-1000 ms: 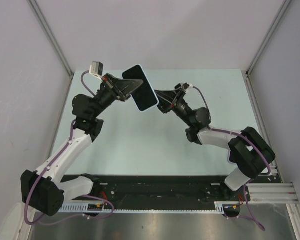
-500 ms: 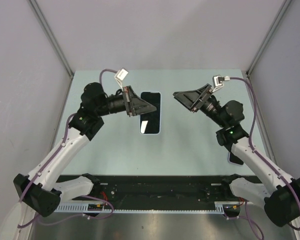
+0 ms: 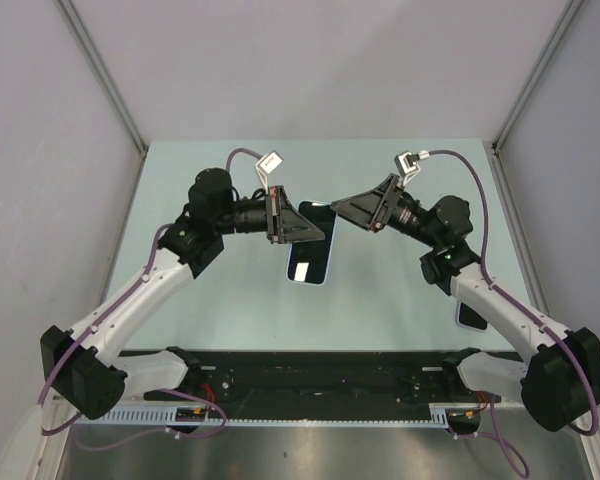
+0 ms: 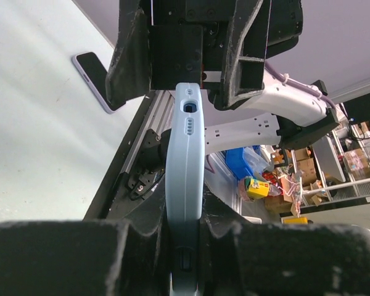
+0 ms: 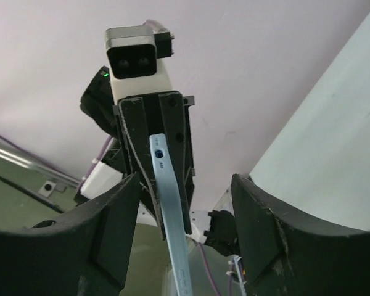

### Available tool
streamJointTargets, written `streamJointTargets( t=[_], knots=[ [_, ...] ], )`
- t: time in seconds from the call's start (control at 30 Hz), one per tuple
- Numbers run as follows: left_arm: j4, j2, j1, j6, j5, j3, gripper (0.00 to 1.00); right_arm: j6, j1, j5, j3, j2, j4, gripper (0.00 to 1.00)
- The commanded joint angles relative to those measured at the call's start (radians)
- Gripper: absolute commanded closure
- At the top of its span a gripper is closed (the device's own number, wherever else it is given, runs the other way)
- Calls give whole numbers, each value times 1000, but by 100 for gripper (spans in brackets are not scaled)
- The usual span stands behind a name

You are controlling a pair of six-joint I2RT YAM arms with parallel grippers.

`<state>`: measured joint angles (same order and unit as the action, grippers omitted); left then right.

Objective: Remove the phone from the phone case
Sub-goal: Remove the phone case from the phone.

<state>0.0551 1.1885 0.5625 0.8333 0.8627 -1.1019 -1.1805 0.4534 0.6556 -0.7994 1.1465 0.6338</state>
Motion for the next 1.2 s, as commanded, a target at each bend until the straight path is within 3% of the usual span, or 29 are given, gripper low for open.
streamJointTargets(
  t=[0.0,0.2,0.37,0.6,0.63,0.7,0.77,0.8,0.87,0.97,1.17],
  knots=[
    [-110,-30,0,30,41,0,100,-100,16,52,-47,41,171,38],
    [-136,-47,0,53,32,27,100,-241,34,81,-44,113,363,64],
    [-136,-58,-4,53,24,25,100,-297,48,64,-28,125,432,100],
    [-236,-76,-16,102,10,48,100,-448,65,-5,34,150,601,100],
    [-265,-79,-19,118,6,50,100,-456,71,-10,35,154,613,89],
    [-285,-81,-22,131,-1,56,100,-452,82,-20,46,160,619,81],
    [-308,-82,-30,153,-11,62,100,-438,90,-33,52,159,603,87],
    [-310,-86,-33,162,-14,68,100,-435,90,-33,55,157,601,96],
    [-317,-89,-45,174,-21,79,100,-429,88,-31,55,156,598,97],
    [-336,-101,-58,191,-25,100,100,-415,88,-27,55,150,578,83],
    [-342,-110,-76,201,-22,106,100,-401,82,-31,57,148,550,79]
  ],
)
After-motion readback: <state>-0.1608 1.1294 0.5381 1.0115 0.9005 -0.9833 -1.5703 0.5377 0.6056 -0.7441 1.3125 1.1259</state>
